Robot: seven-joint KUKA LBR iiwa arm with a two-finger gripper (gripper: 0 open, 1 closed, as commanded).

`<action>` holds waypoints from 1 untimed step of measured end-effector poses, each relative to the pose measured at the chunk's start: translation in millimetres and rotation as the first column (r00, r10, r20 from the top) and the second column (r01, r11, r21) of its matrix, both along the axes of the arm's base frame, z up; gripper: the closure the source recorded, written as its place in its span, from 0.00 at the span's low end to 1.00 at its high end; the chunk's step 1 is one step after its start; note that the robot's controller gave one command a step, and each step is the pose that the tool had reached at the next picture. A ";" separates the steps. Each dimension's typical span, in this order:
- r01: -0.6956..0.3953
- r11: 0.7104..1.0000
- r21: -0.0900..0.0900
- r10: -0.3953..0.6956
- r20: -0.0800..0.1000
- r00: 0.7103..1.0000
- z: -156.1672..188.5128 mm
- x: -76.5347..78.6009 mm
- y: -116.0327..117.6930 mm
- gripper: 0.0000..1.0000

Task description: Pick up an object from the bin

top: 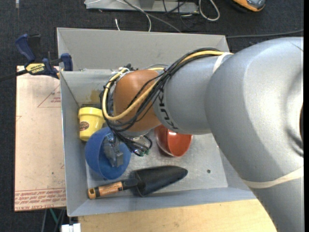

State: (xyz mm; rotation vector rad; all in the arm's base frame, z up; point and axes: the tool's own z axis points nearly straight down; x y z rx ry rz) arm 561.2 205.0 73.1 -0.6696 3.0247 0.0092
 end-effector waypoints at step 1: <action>0.167 0.986 -0.018 -0.168 -0.017 0.986 5.2 -0.3 14.5 1.00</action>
Offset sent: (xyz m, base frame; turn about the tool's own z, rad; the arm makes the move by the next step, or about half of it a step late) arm 0.0184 0.0002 -0.0029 0.0724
